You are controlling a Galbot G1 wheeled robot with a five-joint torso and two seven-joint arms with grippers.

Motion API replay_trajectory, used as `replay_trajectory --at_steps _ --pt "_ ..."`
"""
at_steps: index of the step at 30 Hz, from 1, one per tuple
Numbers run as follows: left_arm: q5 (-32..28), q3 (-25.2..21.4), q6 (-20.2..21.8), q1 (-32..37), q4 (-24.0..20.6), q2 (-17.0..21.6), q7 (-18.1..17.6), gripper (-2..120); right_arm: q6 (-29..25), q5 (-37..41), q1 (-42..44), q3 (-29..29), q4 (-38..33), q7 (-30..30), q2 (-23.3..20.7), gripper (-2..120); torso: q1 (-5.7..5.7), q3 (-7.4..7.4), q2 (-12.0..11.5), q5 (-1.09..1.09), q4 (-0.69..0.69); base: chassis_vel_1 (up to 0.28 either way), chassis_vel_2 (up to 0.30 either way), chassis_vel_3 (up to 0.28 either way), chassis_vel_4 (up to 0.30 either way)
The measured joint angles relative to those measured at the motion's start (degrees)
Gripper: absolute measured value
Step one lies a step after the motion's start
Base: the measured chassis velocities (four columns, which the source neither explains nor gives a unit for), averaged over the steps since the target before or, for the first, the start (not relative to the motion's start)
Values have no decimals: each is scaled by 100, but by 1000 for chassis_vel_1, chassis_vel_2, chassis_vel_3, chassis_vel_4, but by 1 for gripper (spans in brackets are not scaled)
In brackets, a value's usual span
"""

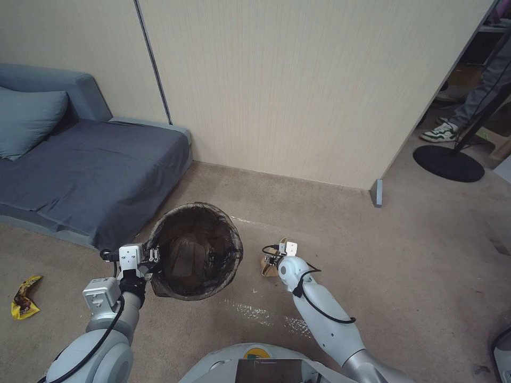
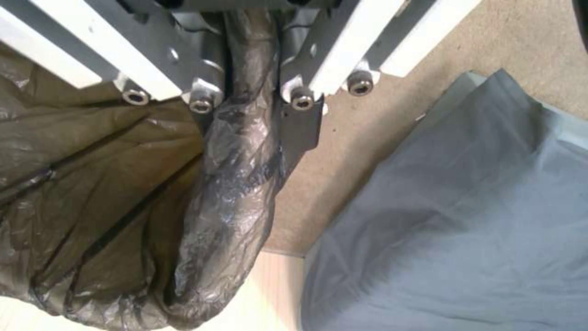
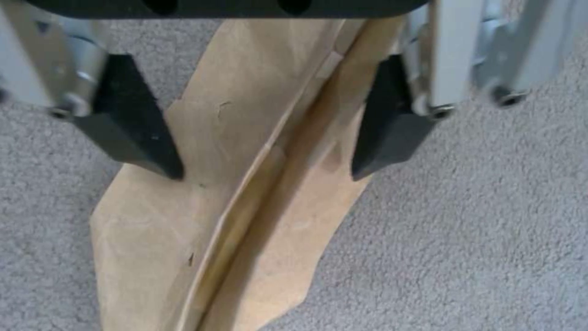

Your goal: Pick up the trash bin, then pick up the garbage from the floor and place it into the trash bin.

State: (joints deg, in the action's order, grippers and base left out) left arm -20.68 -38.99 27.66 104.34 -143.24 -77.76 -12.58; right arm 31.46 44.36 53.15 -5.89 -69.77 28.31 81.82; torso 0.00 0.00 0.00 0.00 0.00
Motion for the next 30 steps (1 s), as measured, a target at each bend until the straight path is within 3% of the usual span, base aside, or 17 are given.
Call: replay_trajectory --at_steps 5,10,17,30 --pt "0 2 0 3 0 -5 -1 5 -7 -2 2 1 25 -13 4 43 0 0 0 0 0 0 0 0 0" --pt "0 2 0 7 0 -6 -2 5 -11 -17 4 6 31 -22 8 33 0 0 0 0 0 0 0 0 0" --pt "5 8 0 6 0 -13 -2 5 -30 -55 -10 8 83 -57 25 2 0 0 0 0 0 0 0 0 0" --pt "11 26 0 -9 0 -9 2 5 -53 -134 5 -18 -105 -96 -61 0 0 0 0 0 0 0 0 0 0"
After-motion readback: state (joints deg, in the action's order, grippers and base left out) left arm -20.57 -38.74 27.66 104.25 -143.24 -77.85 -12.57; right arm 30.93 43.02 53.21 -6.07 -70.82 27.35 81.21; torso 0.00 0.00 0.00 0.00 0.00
